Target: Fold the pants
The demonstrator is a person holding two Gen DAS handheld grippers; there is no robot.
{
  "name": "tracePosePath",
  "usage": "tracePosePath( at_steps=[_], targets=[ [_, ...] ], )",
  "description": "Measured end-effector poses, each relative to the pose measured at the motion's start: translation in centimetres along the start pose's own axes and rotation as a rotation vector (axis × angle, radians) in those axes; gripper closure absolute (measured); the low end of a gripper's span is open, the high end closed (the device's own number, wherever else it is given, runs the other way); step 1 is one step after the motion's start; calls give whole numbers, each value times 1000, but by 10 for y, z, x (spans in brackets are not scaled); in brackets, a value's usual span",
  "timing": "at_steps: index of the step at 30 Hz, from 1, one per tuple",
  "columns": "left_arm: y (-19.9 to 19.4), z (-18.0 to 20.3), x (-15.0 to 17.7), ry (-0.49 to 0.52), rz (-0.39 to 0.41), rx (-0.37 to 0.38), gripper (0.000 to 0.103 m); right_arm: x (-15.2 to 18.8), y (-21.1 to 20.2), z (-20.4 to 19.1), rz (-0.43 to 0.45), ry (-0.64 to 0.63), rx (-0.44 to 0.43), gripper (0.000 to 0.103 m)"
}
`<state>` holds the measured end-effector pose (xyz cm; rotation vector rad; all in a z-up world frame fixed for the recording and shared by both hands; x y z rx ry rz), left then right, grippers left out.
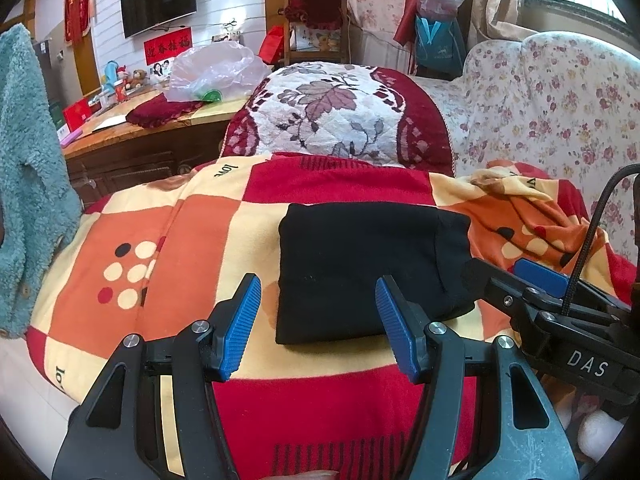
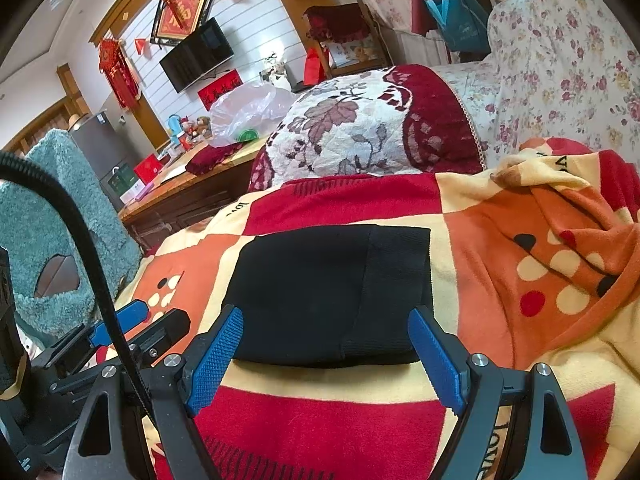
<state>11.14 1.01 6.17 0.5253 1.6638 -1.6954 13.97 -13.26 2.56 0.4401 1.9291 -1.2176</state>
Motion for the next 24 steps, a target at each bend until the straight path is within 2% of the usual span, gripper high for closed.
tracePosePath(
  at_steps=[19,24],
  targets=[
    [3,2,4,-6,-1,-7,43,3,4,7,-10,11,13,20],
    [1,-1,2,-8,32,-14,43,4,3,6,-12,12,14,20]
  ],
)
Point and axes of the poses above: each gripper's, at about its wrist camera, not at the fingertips, and y roughly the way its jaws point, z to its right, x to its underside, the point moved 10 cm from there along y, roughly the way its jaws point, and after that the axes turned 8 degrees about -y, right-handed, at the moved point
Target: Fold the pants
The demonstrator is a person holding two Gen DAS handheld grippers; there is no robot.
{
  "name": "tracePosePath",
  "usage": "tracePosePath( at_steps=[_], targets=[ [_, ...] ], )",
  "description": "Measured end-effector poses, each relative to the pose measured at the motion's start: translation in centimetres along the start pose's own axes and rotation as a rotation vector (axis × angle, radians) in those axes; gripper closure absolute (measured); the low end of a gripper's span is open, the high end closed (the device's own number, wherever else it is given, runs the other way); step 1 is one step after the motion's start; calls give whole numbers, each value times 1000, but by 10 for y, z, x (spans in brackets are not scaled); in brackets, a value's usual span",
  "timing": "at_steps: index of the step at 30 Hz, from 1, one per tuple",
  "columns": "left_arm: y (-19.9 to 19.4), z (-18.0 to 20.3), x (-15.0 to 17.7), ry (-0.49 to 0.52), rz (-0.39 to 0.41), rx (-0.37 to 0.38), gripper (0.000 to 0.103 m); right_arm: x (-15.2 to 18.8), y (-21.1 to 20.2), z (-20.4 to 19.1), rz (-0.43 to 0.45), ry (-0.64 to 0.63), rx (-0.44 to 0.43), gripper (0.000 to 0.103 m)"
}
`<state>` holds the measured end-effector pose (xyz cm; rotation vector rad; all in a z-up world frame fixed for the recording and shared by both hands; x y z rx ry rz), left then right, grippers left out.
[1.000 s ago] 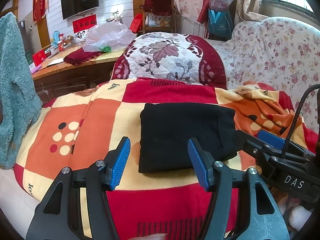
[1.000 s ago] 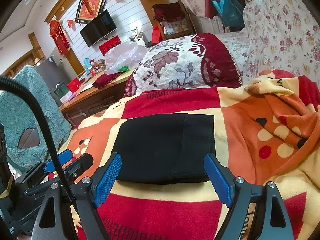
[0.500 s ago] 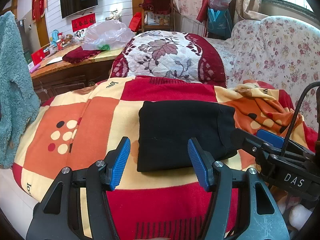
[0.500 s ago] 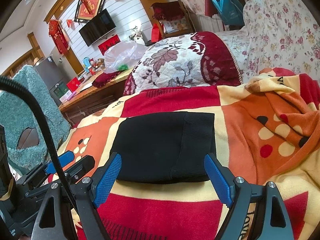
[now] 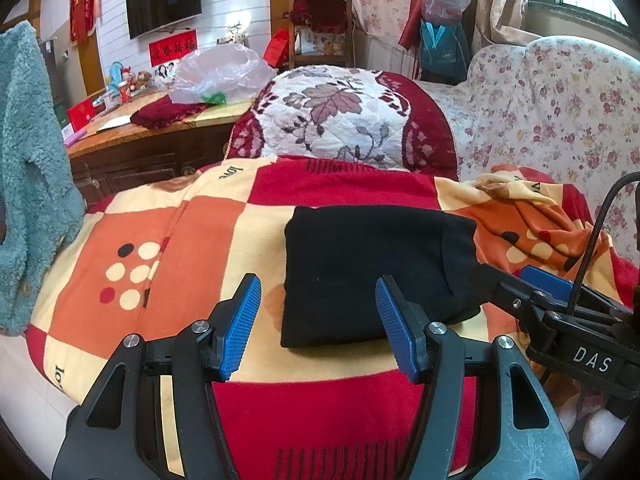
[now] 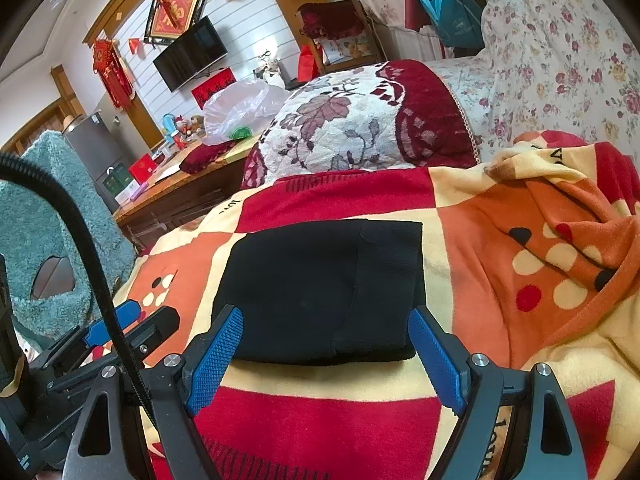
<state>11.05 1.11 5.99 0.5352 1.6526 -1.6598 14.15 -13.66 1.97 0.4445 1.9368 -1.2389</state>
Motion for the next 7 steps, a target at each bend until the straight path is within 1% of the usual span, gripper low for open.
tracePosePath(
  at_steps=[2,5,7],
  targets=[
    [-3,-1,-1,4,9,1,43,0,0,0,0,0,3,20],
    [-6,1,3,4,-4,32,43,1,-3,1,3,0,8,20],
    [-8,1,7,7,-11,28,43,3,-5,2,3,2,13,20]
  ],
)
Point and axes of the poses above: each gripper's, at about its wrist camera, not at the fingertips, and y roughly the way its jaws point, z to its right, x to its underside, the point moved 10 cm from there along y, roughly the way its jaws point, and after that the axes turned 8 degrees about -y, right-handed, at the moved point
